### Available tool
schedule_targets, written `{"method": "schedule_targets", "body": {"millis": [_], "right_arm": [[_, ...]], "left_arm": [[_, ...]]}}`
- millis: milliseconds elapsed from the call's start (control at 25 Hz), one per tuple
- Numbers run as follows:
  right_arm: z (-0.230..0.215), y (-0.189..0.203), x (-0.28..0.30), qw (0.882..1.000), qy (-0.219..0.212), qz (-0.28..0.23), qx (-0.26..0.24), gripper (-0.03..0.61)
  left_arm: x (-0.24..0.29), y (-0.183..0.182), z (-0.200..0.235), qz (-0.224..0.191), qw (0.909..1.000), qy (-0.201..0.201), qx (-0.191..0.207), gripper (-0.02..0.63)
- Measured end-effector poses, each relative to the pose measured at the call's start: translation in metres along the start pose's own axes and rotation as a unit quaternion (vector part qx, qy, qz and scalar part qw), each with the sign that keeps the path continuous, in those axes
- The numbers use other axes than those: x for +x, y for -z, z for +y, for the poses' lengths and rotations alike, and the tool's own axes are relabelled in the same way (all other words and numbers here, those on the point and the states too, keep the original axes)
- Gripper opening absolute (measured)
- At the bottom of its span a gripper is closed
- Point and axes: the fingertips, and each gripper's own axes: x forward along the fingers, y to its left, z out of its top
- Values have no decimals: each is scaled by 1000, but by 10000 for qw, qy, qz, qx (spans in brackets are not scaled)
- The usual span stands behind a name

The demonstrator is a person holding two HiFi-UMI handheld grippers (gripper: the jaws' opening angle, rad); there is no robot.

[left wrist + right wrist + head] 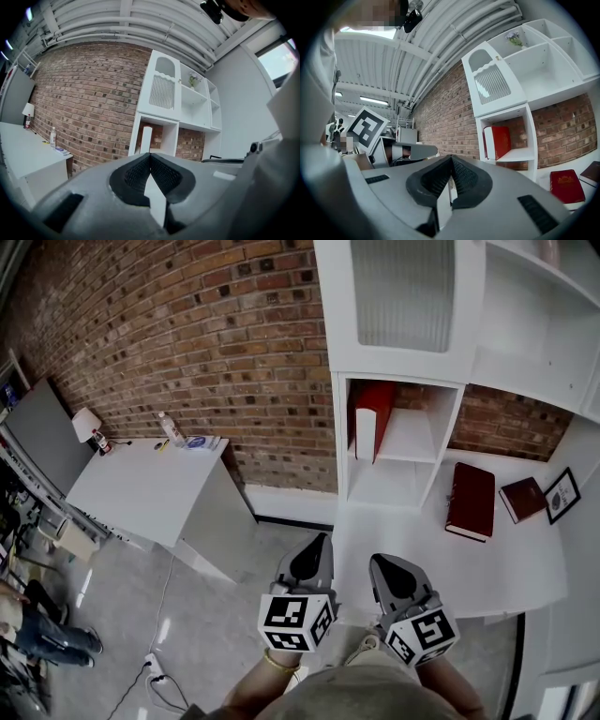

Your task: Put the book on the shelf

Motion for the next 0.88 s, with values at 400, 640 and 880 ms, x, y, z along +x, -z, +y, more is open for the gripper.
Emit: {"method": "schedule_targets", "body": {"millis": [400,640,880], "right_arm": [[16,8,-10,9999,135,39,1,6],[19,8,-8,9999,153,31,-39,6],[30,3,-4,9999,119,-12,-76,6]], "left_arm": [[-18,12,0,84,9999,76,-34,9],[-20,12,3,61,9999,85,-63,9],[-28,7,8,24,9999,106,-39,9]]}}
